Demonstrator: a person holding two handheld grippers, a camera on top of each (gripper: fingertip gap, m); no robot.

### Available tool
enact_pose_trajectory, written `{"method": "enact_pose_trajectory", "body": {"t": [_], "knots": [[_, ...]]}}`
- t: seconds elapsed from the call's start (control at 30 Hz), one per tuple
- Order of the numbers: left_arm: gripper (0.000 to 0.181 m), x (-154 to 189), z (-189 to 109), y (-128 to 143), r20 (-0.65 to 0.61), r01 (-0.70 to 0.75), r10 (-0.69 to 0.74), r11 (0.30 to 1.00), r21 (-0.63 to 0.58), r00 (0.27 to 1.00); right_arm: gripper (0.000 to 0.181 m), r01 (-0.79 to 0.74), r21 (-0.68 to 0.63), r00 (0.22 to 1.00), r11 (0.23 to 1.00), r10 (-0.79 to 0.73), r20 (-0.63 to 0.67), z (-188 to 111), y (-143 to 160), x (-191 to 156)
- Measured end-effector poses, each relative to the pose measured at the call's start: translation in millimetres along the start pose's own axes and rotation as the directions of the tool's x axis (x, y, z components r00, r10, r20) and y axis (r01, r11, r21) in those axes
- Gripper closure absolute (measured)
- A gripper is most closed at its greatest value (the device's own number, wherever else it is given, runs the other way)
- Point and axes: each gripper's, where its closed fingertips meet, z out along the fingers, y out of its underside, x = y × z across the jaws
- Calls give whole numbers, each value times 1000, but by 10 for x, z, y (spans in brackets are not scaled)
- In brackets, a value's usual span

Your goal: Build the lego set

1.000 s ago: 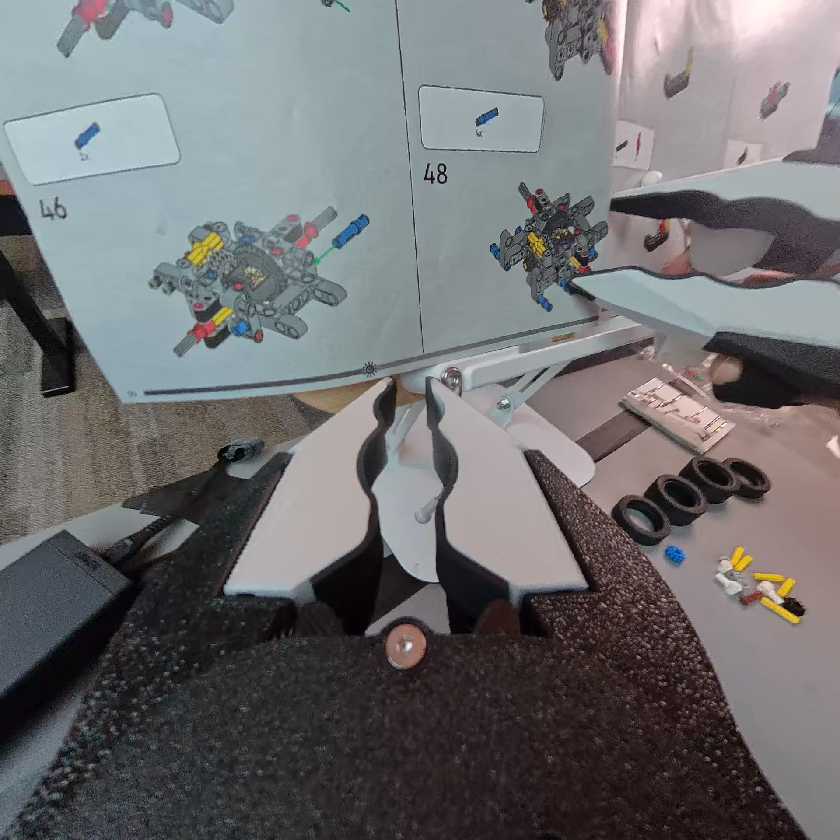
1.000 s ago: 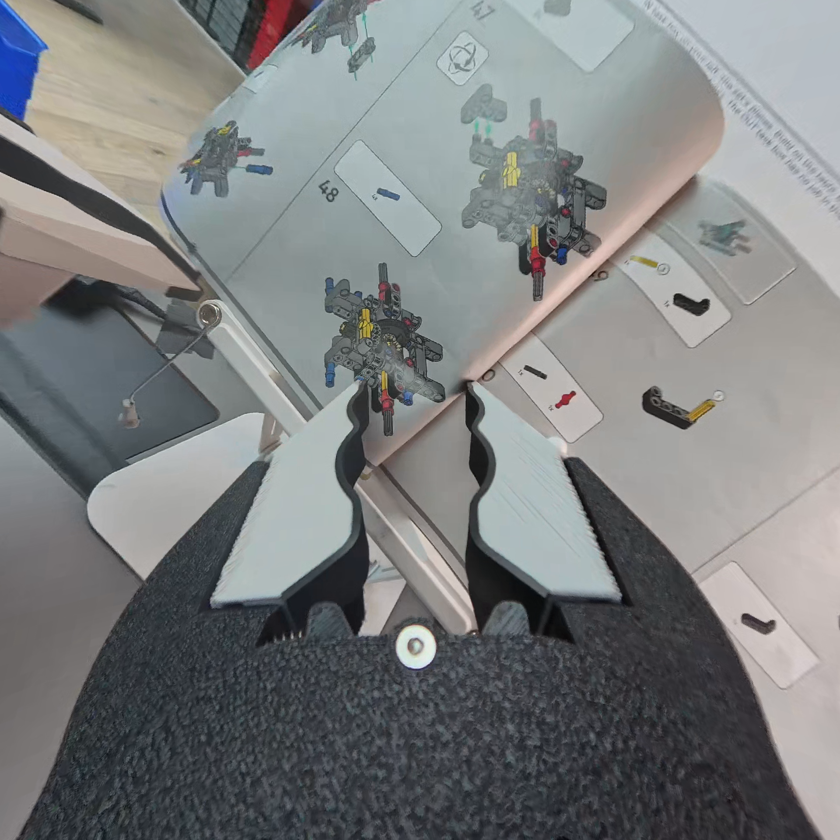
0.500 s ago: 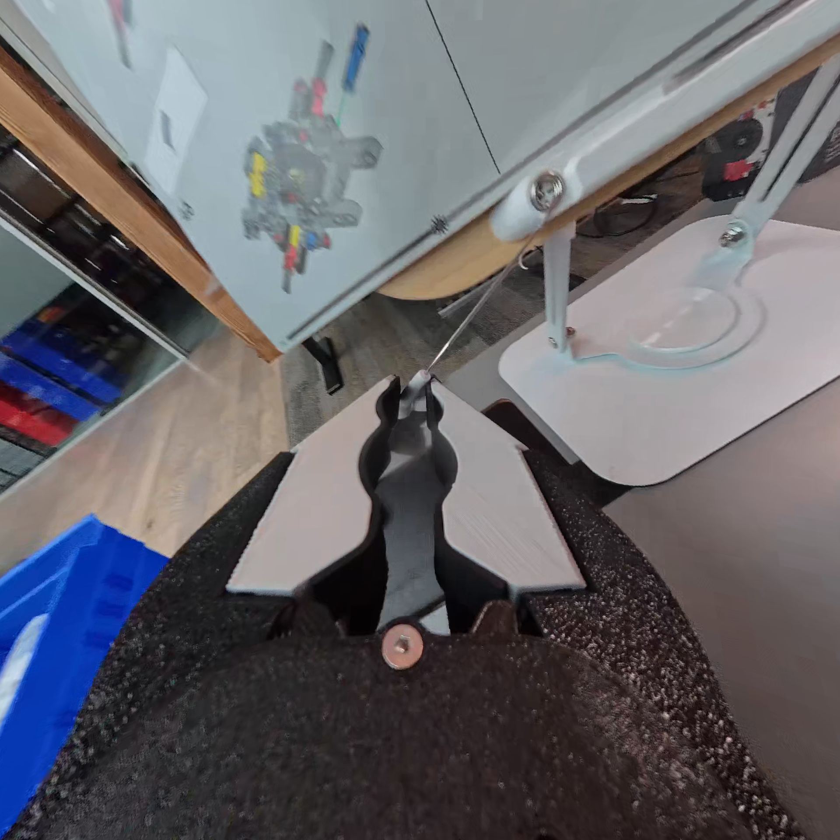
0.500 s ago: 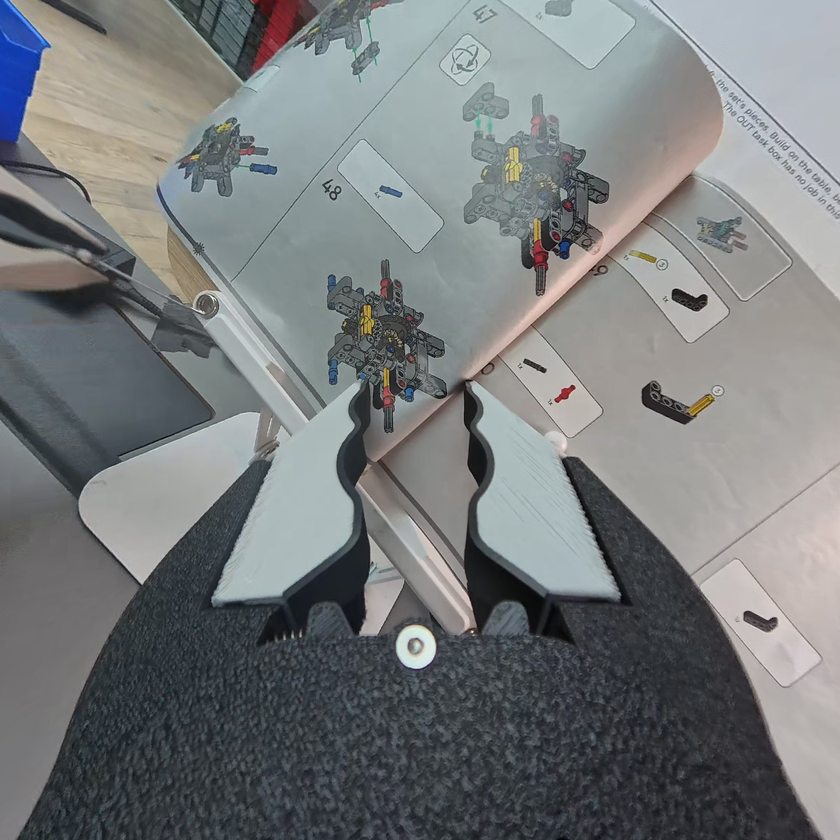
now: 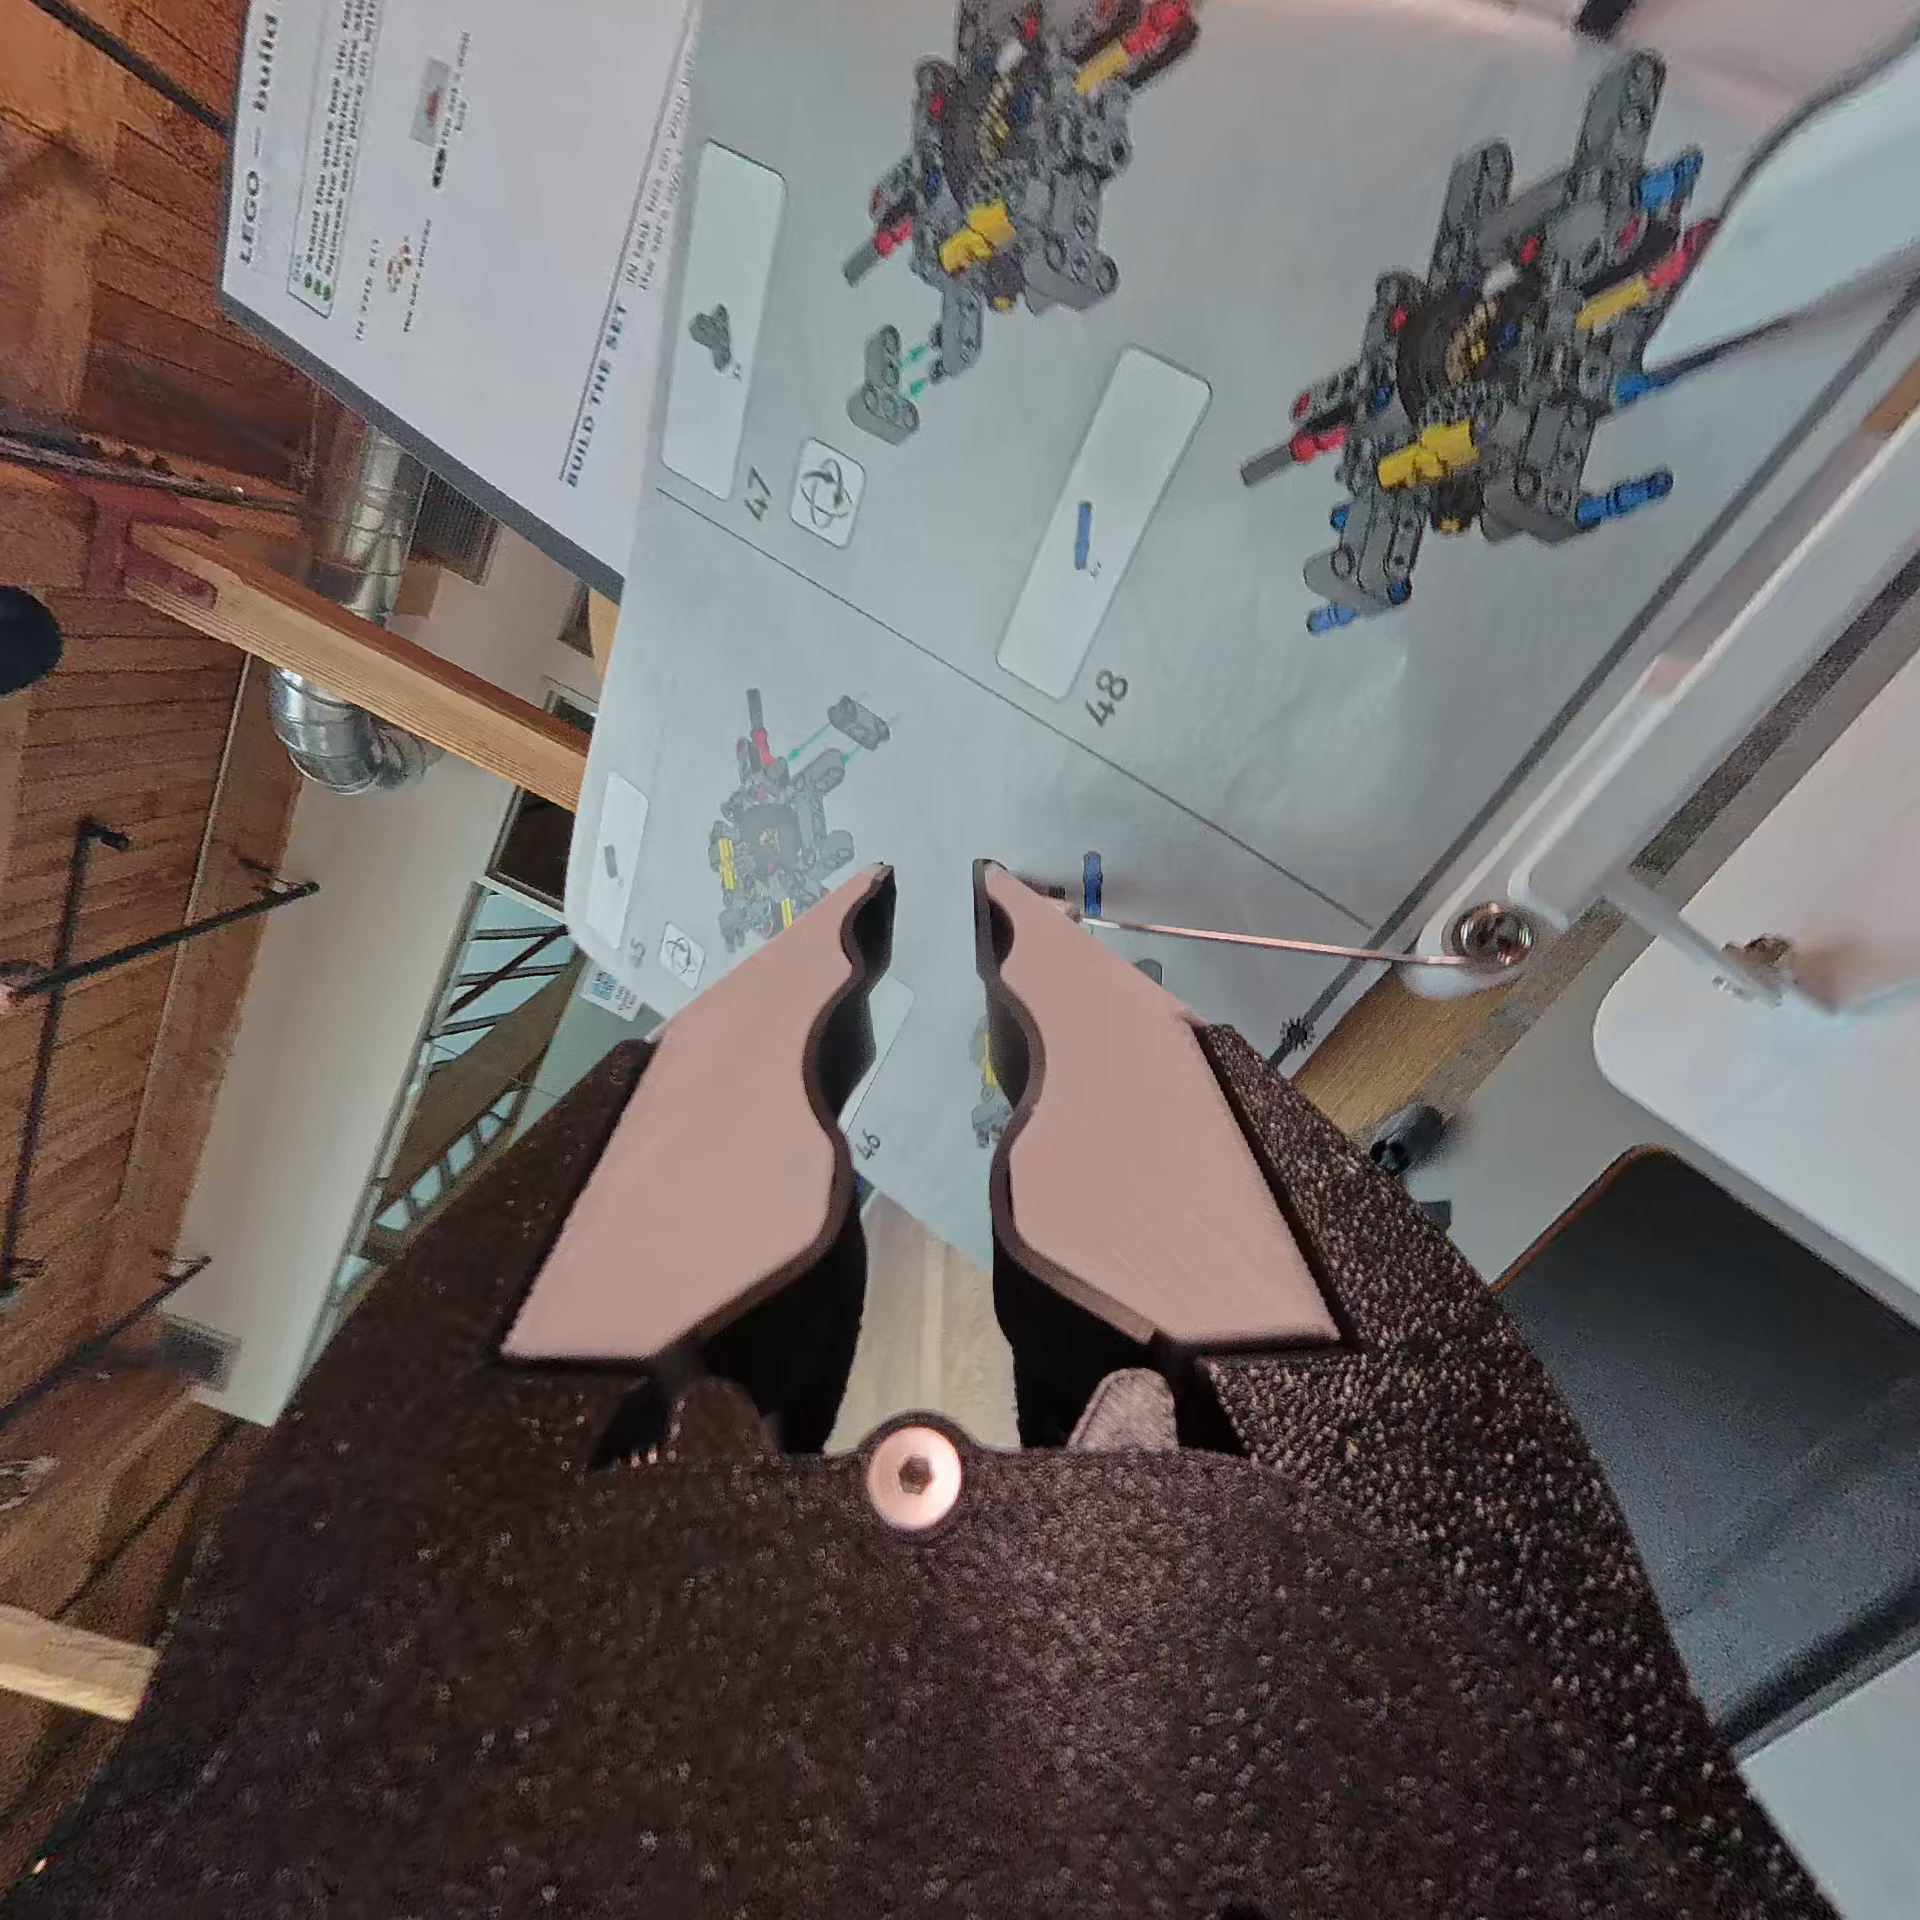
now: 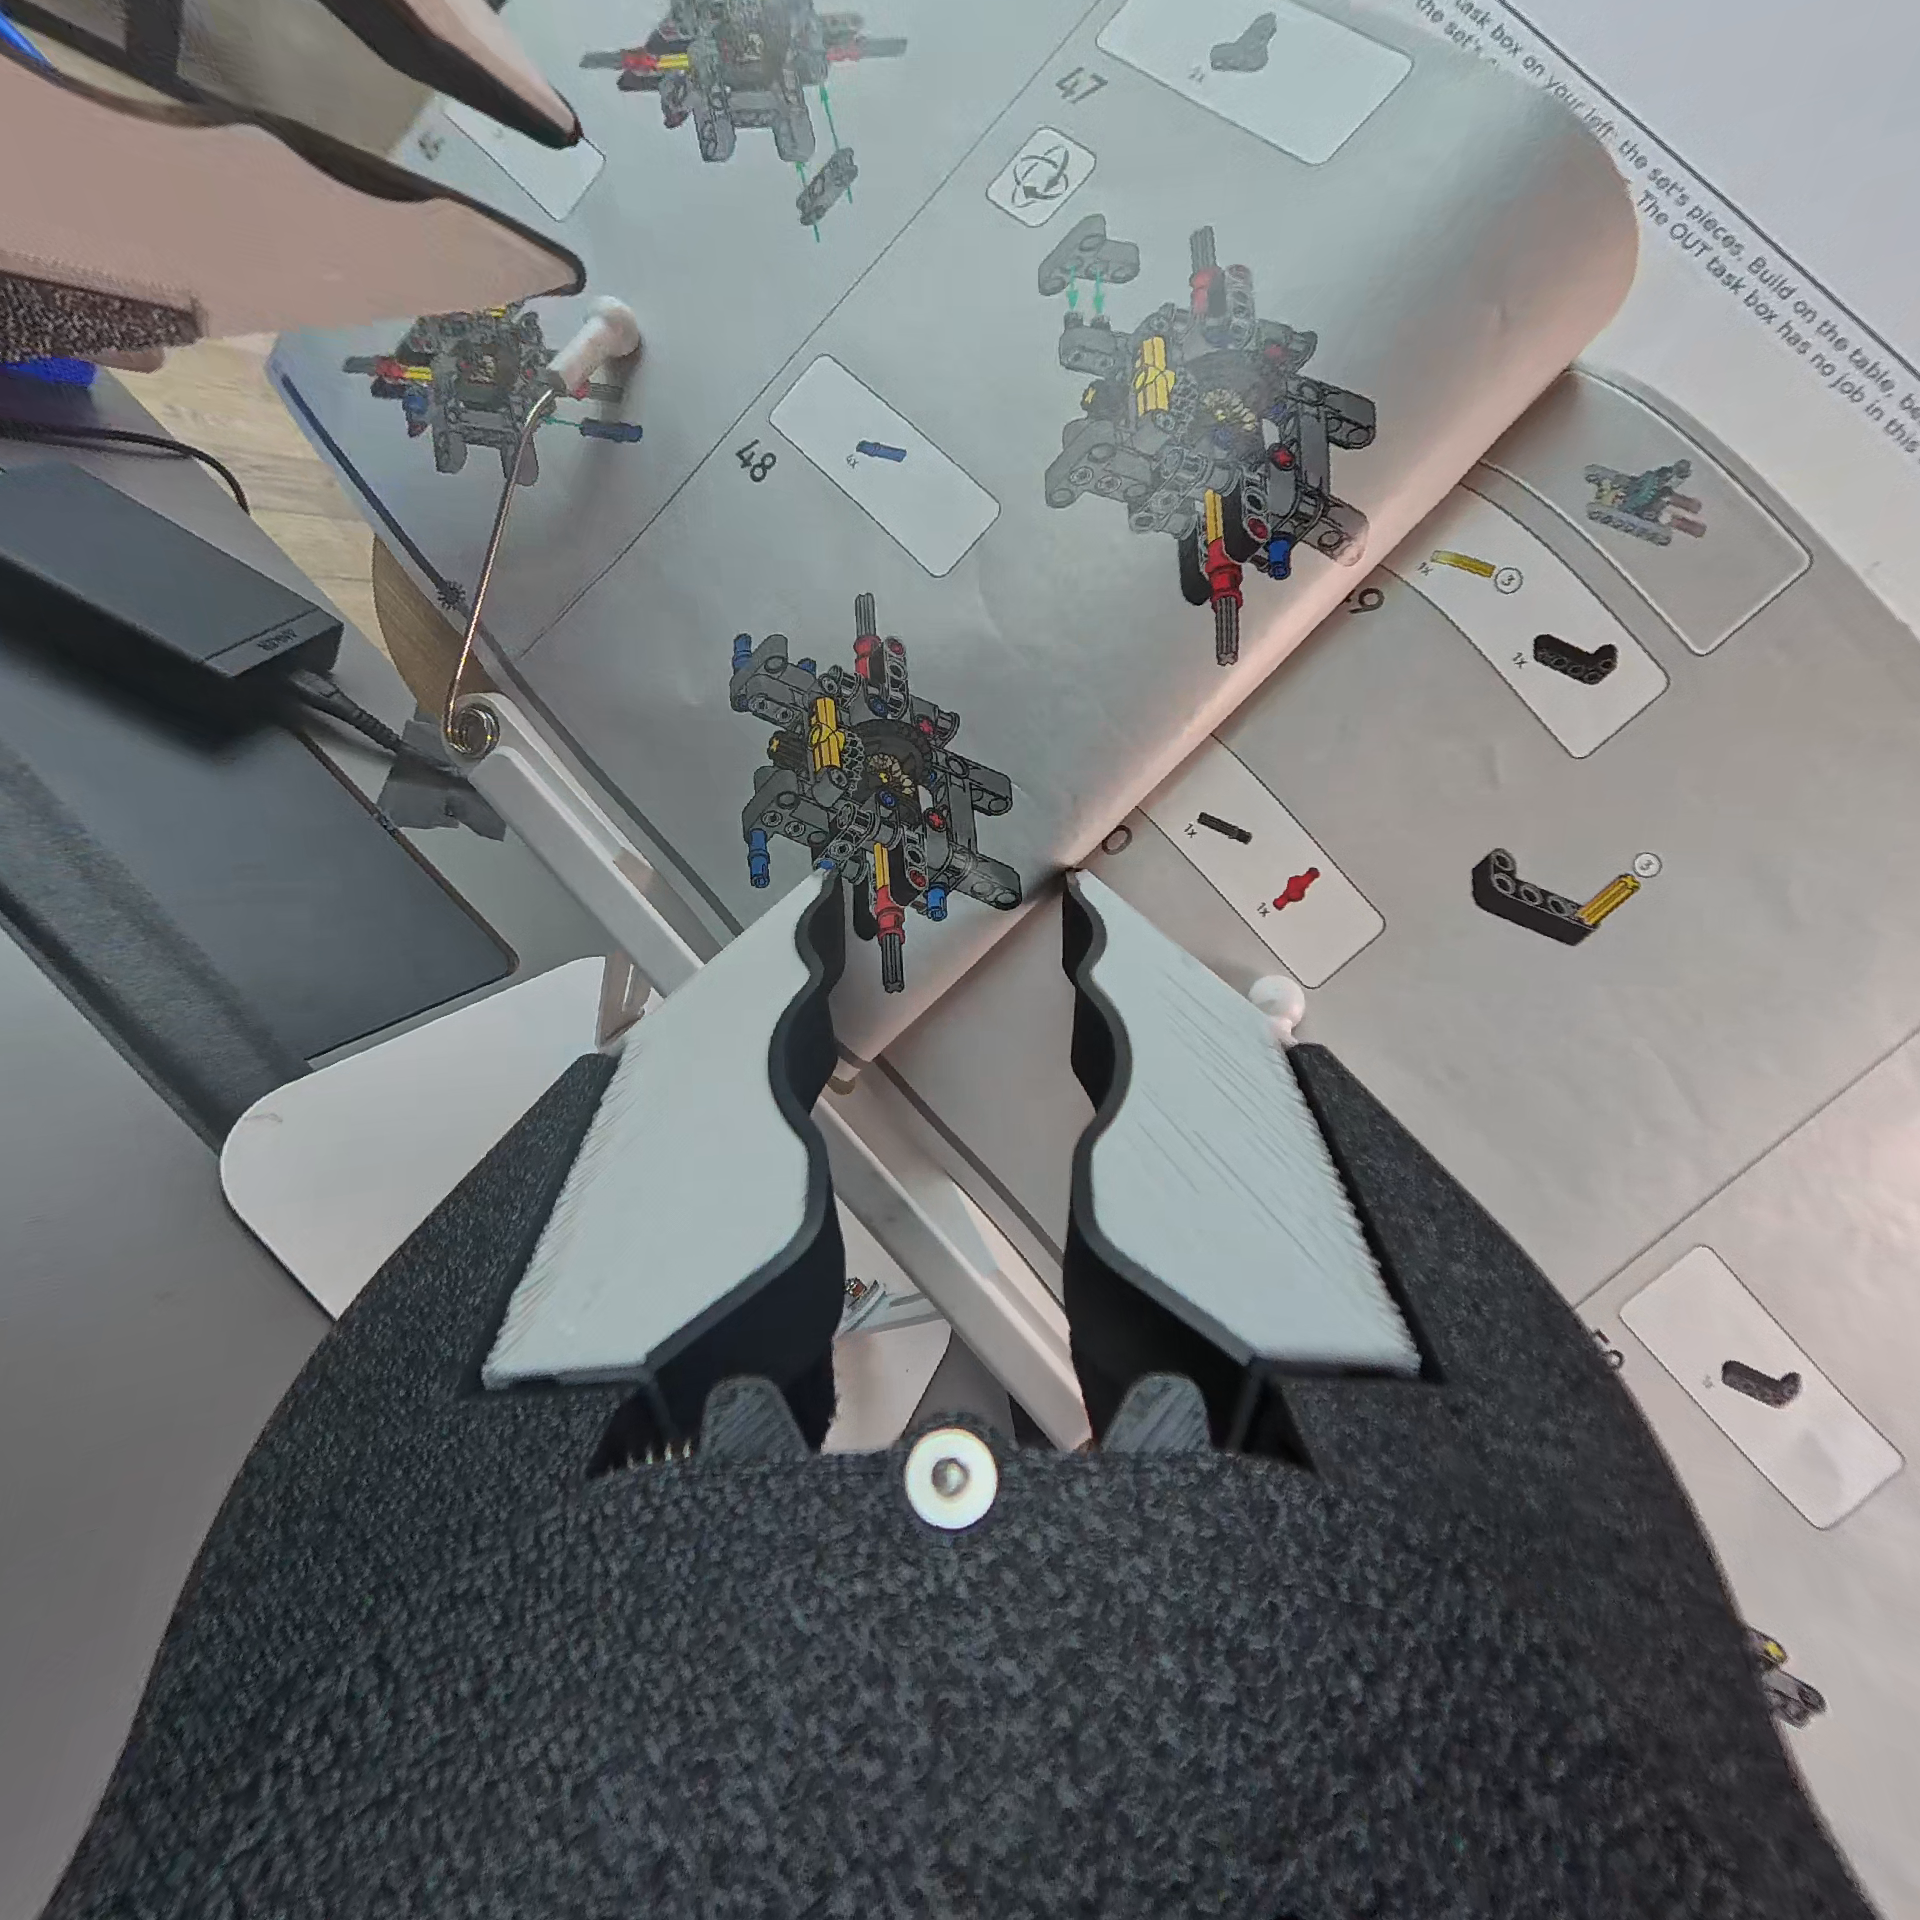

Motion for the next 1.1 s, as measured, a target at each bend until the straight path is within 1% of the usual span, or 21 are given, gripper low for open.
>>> {"method": "enact_pose_trajectory", "body": {"t": [0.03, 0.07, 0.13, 0.2, 0.23, 0.3, 0.37, 0.4, 0.47, 0.57, 0.67, 0.73, 0.8, 0.83, 0.87, 0.9, 0.97, 1.0, 1.03, 1.07, 1.1], "knots": [[164, -14, 6, -67, -13, 60, -60, 998, 17, 998, 140, 0, 1, 1000, 1000, 0, 0, 0, -2, 0], [162, 17, 24, -126, -47, 120, -118, 992, 26, 992, 140, 3, 4, 1000, 1000, -3, -2, 2, -2, 0], [154, 106, 88, -130, -96, 200, -200, 980, -10, 975, 140, 6, 8, 1000, 1000, -6, -4, 2, 2, 2], [159, 75, 63, -153, -104, 327, -324, 945, 8, 940, 140, -7, 2, 1000, 1000, 7, 4, -13, -1, 0], [157, 31, 11, -188, -119, 426, -420, 904, 33, 900, 140, -12, 0, 1000, 1000, 12, 6, -29, -2, 4], [154, -15, -116, -228, -176, 606, -592, 795, 37, 787, 139, -35, 26, 999, 999, 34, 28, -90, -35, 0], [150, -7, -318, -313, -269, 734, -702, 678, 31, 660, 136, -93, 63, 994, 994, 89, 61, -222, -95, -1], [147, 3, -449, -366, -318, 773, -727, 633, 32, 609, 135, -127, 86, 989, 988, 120, 81, -321, -137, -2], [144, 28, -745, -441, -393, 810, -736, 585, 40, 551, 133, -198, 120, 973, 973, 180, 142, -580, -215, -38], [140, 170, -1239, -498, -495, 829, -720, 559, 3, 487, 130, -298, 157, 936, 942, 256, 241, -1106, -321, -142], [135, 431, -1791, -581, -618, 824, -671, 563, -64, 410, 127, -353, 140, 893, 925, 288, 347, -1683, -331, -365], [136, 643, -2190, -653, -706, 796, -612, 594, -114, 356, 129, -363, 93, 850, 927, 288, 442, -2066, -261, -621], [138, 880, -2616, -710, -789, 746, -540, 646, -164, 294, 144, -336, 26, 787, 942, 265, 558, -2456, -120, -958], [141, 1006, -2844, -731, -830, 713, -496, 676, -183, 257, 159, -322, -1, 760, 947, 259, 596, -2634, -33, -1106], [143, 1138, -3076, -740, -867, 677, -452, 707, -205, 210, 171, -314, -27, 735, 949, 261, 625, -2793, 53, -1251], [143, 1274, -3288, -730, -890, 638, -428, 731, -241, 155, 177, -302, -61, 699, 951, 265, 665, -2952, 143, -1426], [142, 1541, -3688, -708, -916, 561, -400, 765, -316, 30, 179, -213, -124, 617, 969, 231, 752, -3256, 370, -1823], [142, 1673, -3875, -689, -925, 519, -380, 786, -336, -23, 179, -147, -123, 617, 981, 188, 764, -3335, 500, -1969], [141, 1798, -4014, -655, -931, 478, -361, 811, -338, -46, 179, -79, -123, 610, 989, 146, 779, -3401, 633, -2106], [141, 1900, -4111, -625, -938, 451, -343, 830, -328, -51, 178, -19, -142, 577, 990, 127, 807, -3478, 758, -2247], [141, 1979, -4211, -606, -944, 429, -321, 844, -321, -74, 177, 26, -169, 547, 985, 128, 828, -3530, 858, -2360]]}}
